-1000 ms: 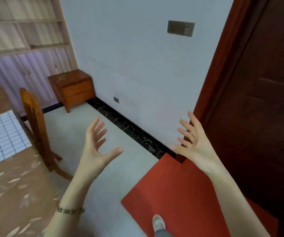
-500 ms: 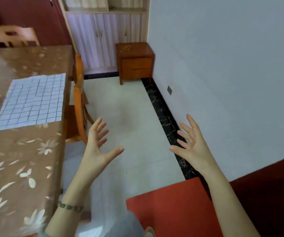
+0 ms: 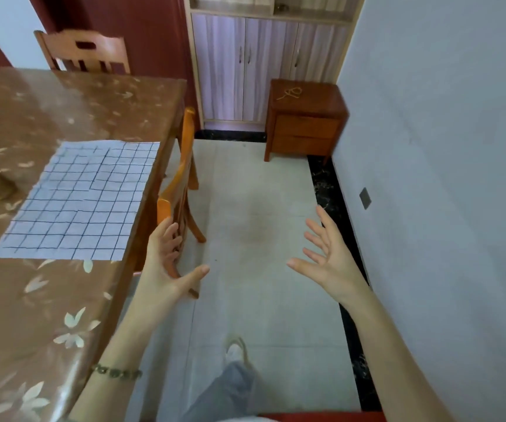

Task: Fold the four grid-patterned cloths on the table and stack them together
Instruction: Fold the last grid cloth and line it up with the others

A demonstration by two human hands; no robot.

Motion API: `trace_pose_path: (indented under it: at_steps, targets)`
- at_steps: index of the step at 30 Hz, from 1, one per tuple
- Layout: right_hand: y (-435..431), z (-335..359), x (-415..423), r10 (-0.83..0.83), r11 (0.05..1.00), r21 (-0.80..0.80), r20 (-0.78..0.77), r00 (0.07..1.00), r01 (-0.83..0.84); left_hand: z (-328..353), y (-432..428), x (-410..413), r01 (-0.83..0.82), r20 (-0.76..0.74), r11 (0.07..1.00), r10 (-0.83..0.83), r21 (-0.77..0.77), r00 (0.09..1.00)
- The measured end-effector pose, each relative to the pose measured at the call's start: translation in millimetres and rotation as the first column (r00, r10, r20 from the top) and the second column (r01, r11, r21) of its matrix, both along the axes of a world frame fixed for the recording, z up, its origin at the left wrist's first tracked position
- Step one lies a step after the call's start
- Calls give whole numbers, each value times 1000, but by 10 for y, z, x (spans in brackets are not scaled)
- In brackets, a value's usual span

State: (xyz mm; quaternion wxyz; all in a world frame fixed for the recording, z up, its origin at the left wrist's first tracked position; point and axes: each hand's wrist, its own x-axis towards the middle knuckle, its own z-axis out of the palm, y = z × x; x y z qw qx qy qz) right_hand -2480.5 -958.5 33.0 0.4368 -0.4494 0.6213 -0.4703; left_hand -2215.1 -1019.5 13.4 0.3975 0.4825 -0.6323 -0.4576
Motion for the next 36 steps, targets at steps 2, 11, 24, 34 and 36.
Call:
trace_pose_path:
  at_steps: [2, 11, 24, 34, 36]
  targets:
    - [-472, 48, -38, 29, 1000, 5, -16, 999, -29, 71, -369, -39, -22, 4, 1000, 22, 5, 1000]
    - [-2262, 138, 6, 209, 978, 34, -35, 977, -207, 114, -1721, -20, -178, 35, 984, 178, 0, 983]
    - [-5160, 78, 392, 713, 700, 65, 4, 702, -711, -44, -3295, -12, -680, 67, 733, 677, 24, 733]
    - [-6401, 33, 1316, 960, 277, 62, 23, 278, -959, 34, -3637, 157, -941, 46, 332, 941, 65, 335]
    - [-6481, -7, 1557, 979, 203, 60, 15, 204, -977, -6, -3615, 242, -962, 49, 261, 963, 84, 266]
